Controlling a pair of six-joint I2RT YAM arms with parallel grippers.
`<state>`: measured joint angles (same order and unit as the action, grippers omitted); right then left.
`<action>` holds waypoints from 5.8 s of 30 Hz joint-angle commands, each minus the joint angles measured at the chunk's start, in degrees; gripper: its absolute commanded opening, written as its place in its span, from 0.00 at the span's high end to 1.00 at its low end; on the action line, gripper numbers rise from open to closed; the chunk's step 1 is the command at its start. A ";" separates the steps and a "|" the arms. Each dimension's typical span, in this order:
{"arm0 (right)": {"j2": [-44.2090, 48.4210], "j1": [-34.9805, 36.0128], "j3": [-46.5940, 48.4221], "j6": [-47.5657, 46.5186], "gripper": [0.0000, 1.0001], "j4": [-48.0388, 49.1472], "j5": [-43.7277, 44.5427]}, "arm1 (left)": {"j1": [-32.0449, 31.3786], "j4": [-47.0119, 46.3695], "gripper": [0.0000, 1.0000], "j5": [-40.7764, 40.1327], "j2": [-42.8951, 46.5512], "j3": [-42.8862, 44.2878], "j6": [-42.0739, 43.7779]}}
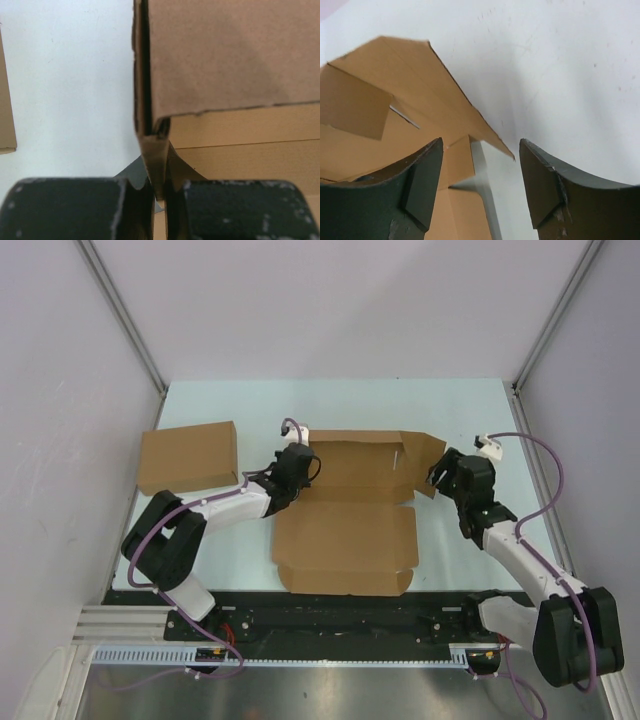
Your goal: Fold the paper box
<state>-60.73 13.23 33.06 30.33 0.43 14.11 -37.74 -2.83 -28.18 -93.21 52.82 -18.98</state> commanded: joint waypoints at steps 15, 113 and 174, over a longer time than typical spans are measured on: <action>-7.39 1.26 1.13 -6.42 0.80 13.73 2.06 | 0.21 0.19 1.00 0.85 1.63 -0.35 0.79; -22.58 26.58 -3.79 -1.41 0.85 24.10 11.20 | -0.76 7.93 1.00 -2.49 1.36 -1.22 -5.01; -20.66 -4.62 6.15 4.31 0.55 22.07 -26.93 | -1.20 7.23 1.00 -3.37 1.36 -0.87 -3.69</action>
<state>-83.57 7.84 40.38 36.93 19.22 -8.93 -38.39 2.70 -31.33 -91.81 52.23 -23.97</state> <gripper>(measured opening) 0.455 0.091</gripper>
